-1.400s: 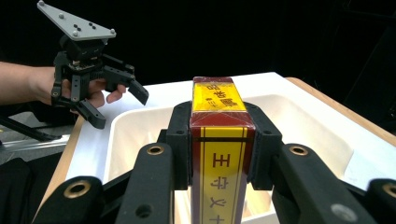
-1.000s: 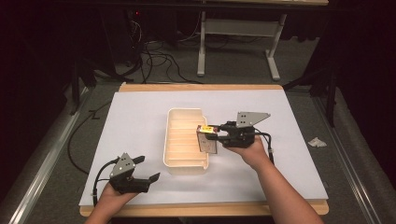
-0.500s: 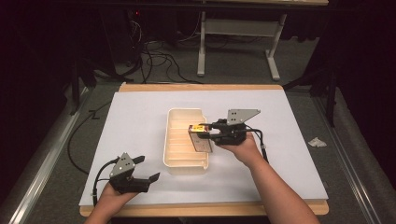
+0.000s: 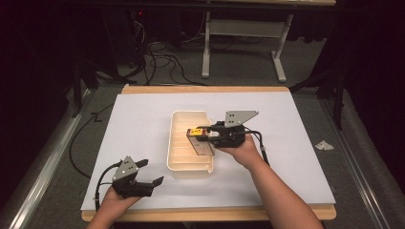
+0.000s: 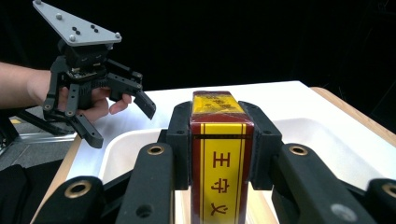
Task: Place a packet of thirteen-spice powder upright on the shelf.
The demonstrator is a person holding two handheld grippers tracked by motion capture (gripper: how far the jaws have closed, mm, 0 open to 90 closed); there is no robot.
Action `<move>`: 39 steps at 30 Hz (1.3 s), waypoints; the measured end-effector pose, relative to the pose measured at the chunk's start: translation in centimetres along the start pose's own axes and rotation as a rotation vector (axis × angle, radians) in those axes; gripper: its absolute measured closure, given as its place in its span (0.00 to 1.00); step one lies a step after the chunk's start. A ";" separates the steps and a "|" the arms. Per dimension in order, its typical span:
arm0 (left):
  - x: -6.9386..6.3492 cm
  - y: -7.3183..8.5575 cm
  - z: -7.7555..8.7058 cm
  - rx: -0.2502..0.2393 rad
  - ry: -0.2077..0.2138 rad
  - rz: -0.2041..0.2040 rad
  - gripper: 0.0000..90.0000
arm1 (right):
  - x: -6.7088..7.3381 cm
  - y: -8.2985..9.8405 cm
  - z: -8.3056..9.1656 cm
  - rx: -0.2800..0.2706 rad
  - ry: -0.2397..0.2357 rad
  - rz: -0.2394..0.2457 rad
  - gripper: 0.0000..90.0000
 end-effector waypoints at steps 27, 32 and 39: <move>0.0 0.1 0.0 0.006 0.001 0.000 0.16 | 0.4 -0.5 -3.1 -0.030 -0.027 0.008 0.76; 0.0 0.1 0.0 0.009 0.002 -0.002 0.16 | 0.4 -0.5 -3.1 -0.036 -0.024 0.003 0.76; -0.1 0.2 0.0 0.009 0.003 0.001 0.16 | 0.5 -0.2 -3.0 -0.039 -0.018 -0.007 0.75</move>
Point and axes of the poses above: each handheld gripper's, and its own axes: z roughly backward along the jaws, y roughly out of its underside, x roughly to its left, the point moved 7 cm from there along -z, roughly forward along the jaws, and after that the axes turned 2 degrees about -z, right-handed, at the moved point
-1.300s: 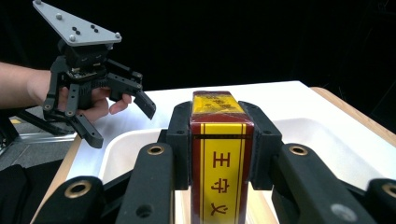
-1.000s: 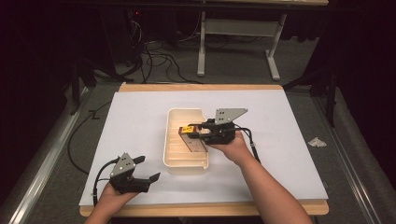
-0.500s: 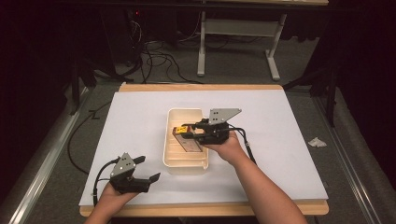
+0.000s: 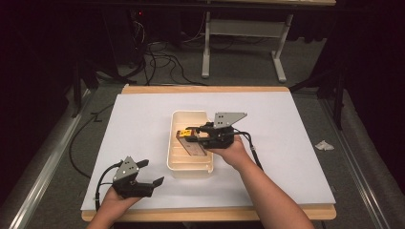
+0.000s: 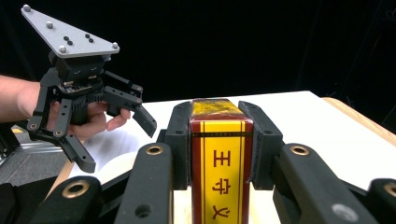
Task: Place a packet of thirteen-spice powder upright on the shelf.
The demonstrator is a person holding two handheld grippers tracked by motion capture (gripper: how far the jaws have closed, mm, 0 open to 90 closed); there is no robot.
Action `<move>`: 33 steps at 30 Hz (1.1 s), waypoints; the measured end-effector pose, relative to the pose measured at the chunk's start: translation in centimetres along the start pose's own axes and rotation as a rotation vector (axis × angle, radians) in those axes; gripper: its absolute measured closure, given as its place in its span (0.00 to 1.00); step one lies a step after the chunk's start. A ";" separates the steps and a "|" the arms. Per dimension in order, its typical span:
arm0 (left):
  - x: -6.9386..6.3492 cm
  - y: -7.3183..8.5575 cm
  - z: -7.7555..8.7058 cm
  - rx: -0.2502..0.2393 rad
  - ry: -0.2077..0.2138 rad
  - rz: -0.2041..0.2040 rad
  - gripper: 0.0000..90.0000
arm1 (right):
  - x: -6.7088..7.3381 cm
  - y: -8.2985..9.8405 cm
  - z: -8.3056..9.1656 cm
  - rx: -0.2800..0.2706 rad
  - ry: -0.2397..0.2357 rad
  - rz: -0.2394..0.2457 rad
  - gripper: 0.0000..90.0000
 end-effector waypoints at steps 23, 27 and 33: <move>0.0 0.1 -0.1 0.005 0.002 -0.002 0.16 | 0.0 2.7 0.1 0.060 0.035 -0.024 0.71; 0.0 0.1 -0.1 0.006 0.002 -0.001 0.16 | -0.1 3.1 0.3 0.066 0.046 -0.027 0.71; -0.1 0.1 -0.1 0.005 0.002 -0.002 0.16 | -0.1 3.4 0.6 0.071 0.052 -0.032 0.70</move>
Point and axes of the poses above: each handheld gripper's, and its own axes: z roughly backward along the jaws, y roughly out of its underside, x roughly to its left, the point moved 7 cm from there along -z, roughly forward along the jaws, and after that the axes turned 2 degrees about -z, right-handed, at the moved point
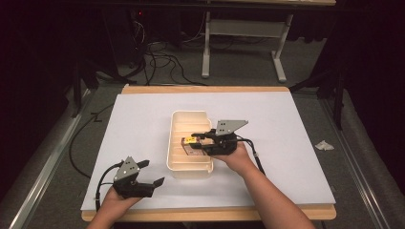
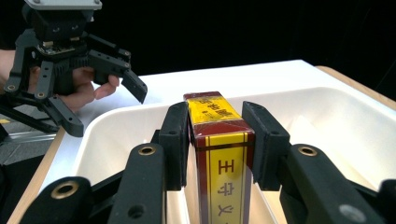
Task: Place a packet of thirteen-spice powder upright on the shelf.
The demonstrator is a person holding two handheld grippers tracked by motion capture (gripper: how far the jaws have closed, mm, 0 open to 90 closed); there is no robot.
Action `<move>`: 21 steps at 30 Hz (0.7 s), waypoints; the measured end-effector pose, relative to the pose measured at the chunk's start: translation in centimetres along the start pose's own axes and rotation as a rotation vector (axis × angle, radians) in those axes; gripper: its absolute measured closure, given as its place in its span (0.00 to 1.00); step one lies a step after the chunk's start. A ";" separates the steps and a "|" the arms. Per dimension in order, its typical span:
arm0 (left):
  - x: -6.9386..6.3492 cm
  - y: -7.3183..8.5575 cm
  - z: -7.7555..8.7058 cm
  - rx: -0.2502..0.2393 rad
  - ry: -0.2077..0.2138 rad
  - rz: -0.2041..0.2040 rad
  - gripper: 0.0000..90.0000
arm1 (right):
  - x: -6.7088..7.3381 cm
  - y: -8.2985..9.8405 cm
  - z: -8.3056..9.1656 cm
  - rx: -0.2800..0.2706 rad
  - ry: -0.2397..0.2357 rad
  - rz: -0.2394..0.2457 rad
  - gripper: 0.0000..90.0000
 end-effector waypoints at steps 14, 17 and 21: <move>0.0 0.0 0.0 -0.001 0.000 0.001 0.16 | -0.1 0.7 1.0 -0.005 0.036 -0.013 0.68; 0.0 0.0 0.0 0.001 0.001 -0.003 0.16 | -0.1 0.9 1.2 0.000 0.044 -0.018 0.68; -0.1 0.1 -0.1 0.001 0.001 0.002 0.16 | -0.3 1.2 1.5 0.007 0.055 -0.018 0.67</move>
Point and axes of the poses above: each handheld gripper's, and its own axes: z roughly backward along the jaws, y roughly out of its underside, x roughly to its left, the point moved 7 cm from there along -z, roughly forward along the jaws, and after that the axes turned 2 degrees about -z, right-handed, at the moved point
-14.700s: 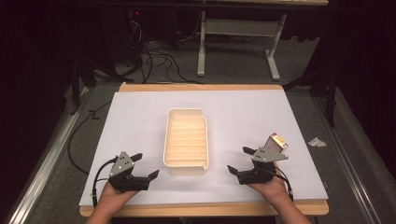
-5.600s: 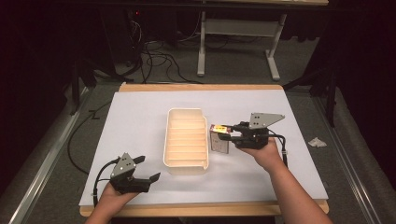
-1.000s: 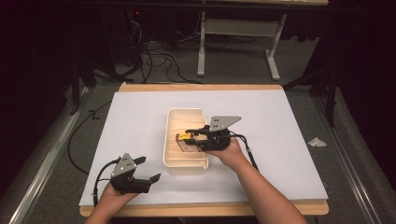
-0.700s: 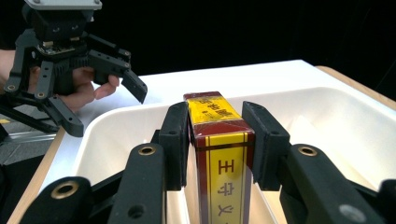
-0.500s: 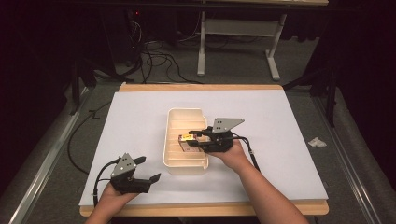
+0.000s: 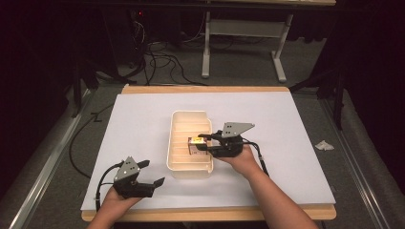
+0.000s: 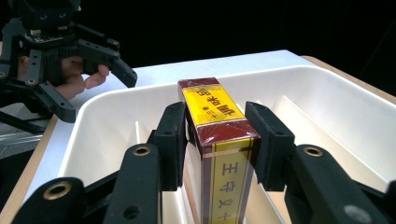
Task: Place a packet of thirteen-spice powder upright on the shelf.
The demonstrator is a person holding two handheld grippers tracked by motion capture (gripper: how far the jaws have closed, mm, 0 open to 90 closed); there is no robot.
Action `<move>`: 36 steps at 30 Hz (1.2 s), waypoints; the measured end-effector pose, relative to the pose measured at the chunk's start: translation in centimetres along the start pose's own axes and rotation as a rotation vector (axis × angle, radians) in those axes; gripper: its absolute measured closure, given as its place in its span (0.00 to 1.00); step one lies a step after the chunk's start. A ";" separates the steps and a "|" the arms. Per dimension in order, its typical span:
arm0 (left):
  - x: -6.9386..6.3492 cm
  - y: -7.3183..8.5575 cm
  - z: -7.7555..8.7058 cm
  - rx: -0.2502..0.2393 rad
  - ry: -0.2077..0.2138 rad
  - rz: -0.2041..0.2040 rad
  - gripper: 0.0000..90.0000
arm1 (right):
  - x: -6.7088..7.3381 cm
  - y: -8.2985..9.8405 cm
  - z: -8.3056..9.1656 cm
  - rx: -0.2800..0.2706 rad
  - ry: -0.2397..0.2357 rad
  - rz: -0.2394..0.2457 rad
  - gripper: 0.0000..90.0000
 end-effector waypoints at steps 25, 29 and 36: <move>0.0 0.0 0.0 0.003 0.000 -0.008 0.16 | -0.1 0.0 0.0 0.002 0.026 -0.002 0.60; 0.0 0.0 0.0 0.001 0.000 -0.004 0.16 | -0.1 -0.1 0.0 0.008 0.027 -0.004 0.57; 0.0 0.0 0.0 0.002 0.001 -0.005 0.16 | 0.0 -0.3 0.2 0.003 0.026 -0.017 0.49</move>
Point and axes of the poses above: each handheld gripper's, and its own axes: z roughly backward along the jaws, y roughly out of its underside, x roughly to its left, the point moved 7 cm from there along -z, roughly forward along the jaws, and after that the axes turned 2 degrees about -z, right-handed, at the moved point
